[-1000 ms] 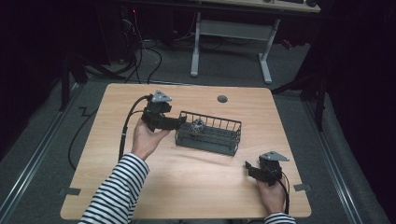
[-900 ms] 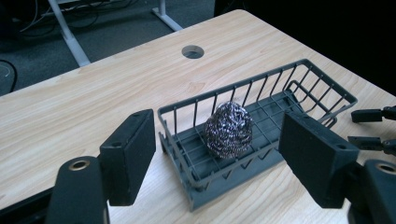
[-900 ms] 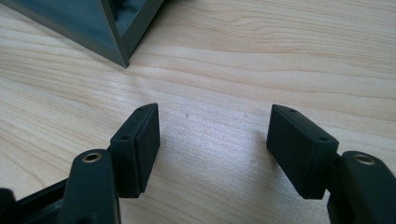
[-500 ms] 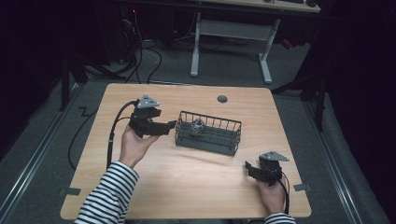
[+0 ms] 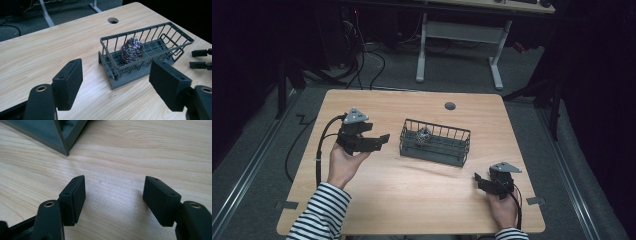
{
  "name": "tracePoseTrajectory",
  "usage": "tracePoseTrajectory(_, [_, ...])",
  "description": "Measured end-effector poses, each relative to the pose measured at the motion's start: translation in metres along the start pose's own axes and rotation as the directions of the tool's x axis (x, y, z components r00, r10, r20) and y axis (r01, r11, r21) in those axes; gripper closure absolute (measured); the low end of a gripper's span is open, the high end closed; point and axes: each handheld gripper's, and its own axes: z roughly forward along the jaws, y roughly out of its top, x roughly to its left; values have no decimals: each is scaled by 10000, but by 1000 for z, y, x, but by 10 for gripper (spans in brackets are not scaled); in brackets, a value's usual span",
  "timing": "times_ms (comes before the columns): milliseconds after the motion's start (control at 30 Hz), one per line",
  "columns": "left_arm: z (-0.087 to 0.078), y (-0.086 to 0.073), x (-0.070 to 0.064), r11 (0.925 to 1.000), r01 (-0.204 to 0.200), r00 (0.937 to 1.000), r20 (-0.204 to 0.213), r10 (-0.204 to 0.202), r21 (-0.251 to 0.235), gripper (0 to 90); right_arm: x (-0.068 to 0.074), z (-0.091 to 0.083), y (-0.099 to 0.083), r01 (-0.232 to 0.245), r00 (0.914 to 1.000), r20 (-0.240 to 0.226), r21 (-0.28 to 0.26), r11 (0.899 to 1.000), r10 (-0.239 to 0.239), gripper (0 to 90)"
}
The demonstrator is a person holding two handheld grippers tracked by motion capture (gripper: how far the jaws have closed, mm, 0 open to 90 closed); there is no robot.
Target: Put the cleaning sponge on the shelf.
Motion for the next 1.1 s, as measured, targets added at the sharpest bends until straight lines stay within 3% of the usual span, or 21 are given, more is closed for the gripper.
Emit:
tracePoseTrajectory(533, [-25,-28,8,9988,452,9986,-261,-456,-172,276,0,0,0,9,10000,-2,3,10000,-9,347])
tracePoseTrajectory(1100, [-38,-59,19,9938,1079,9930,-445,-1090,-269,276,0,0,0,34,10000,-13,7,10000,-34,342])
